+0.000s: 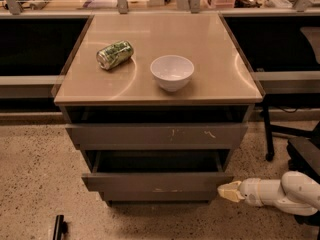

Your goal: Close middle drawer

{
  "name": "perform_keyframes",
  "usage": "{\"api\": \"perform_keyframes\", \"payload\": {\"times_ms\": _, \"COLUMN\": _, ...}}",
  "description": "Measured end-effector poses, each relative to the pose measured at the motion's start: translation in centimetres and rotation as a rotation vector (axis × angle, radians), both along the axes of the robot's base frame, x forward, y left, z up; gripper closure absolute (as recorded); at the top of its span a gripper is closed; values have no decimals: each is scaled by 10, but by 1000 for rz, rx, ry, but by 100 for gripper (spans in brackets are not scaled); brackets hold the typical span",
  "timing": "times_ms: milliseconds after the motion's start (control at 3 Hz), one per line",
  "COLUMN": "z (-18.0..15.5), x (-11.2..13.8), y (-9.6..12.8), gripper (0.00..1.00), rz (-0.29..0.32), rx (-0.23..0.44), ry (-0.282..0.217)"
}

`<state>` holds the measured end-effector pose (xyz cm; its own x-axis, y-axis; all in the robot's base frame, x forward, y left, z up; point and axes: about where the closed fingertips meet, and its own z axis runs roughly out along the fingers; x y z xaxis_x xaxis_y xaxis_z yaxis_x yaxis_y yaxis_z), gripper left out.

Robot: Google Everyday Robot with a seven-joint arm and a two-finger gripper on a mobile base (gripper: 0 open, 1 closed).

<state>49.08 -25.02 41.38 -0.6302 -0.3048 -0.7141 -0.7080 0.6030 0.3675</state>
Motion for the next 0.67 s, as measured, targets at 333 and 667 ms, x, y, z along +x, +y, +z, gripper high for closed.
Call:
{"api": "perform_keyframes", "payload": {"times_ms": 333, "z": 0, "x": 29, "y": 0, "gripper": 100, "rz": -25, "rx": -7, "ry": -29}}
{"api": "perform_keyframes", "payload": {"times_ms": 667, "z": -2, "x": 49, "y": -1, "gripper": 100, "rz": -51, "rx": -2, "ry": -45}}
